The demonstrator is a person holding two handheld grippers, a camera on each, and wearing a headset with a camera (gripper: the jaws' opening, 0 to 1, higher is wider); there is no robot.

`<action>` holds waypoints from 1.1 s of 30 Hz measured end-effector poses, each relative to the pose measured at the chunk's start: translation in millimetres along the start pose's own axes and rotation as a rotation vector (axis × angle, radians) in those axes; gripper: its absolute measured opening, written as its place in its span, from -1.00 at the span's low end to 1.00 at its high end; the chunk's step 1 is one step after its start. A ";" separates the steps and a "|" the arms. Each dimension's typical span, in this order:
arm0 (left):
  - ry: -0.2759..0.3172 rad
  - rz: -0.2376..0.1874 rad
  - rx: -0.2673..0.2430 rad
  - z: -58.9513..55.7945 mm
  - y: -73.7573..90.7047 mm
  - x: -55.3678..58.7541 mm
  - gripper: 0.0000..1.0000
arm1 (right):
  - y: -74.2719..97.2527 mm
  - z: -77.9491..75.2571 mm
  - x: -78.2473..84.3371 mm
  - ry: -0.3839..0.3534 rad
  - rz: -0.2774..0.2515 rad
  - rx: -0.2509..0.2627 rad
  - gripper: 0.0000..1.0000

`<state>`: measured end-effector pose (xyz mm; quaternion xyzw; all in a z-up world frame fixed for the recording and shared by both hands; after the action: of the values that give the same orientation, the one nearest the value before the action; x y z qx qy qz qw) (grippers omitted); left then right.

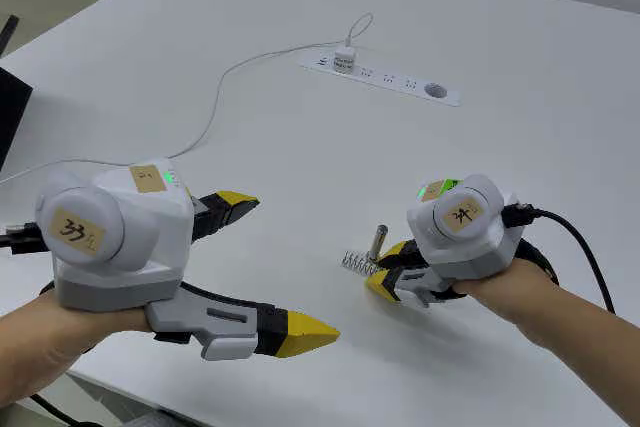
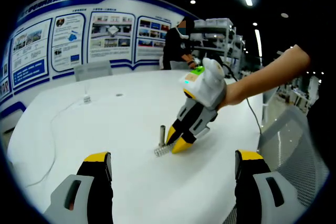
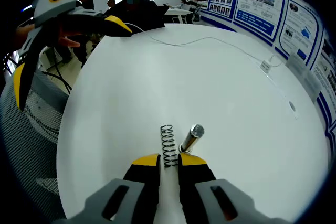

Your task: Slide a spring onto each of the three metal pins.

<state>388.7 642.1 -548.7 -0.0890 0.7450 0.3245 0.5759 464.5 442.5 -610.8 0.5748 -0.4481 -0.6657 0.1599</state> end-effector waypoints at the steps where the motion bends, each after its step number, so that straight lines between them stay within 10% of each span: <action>1: 0.000 0.000 0.001 -0.2 0.1 0.1 1.00 | 0.1 0.2 0.4 -0.003 0.000 -0.004 -0.76; 15: -0.011 0.016 0.016 -4.0 0.3 -0.4 0.95 | 7.7 9.7 2.9 0.026 0.014 -0.030 -0.78; 33: -0.059 0.057 0.096 -14.8 -17.1 -3.3 0.68 | 52.9 31.5 -13.9 0.063 -0.101 -0.063 -0.78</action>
<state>386.6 619.4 -550.3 -0.0304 0.7447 0.3069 0.5918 423.9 436.7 -562.8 0.6122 -0.3921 -0.6682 0.1580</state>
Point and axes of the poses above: the centre of the closed fingertips' face, and the gripper's own axes: y roughly backward along the fingers, z roughly to its left, x roughly out of its underside, the point moved 10 cm from there along y, roughly backward along the fingers, and after that the axes turned 1 degree about y, right-handed, at the moved point
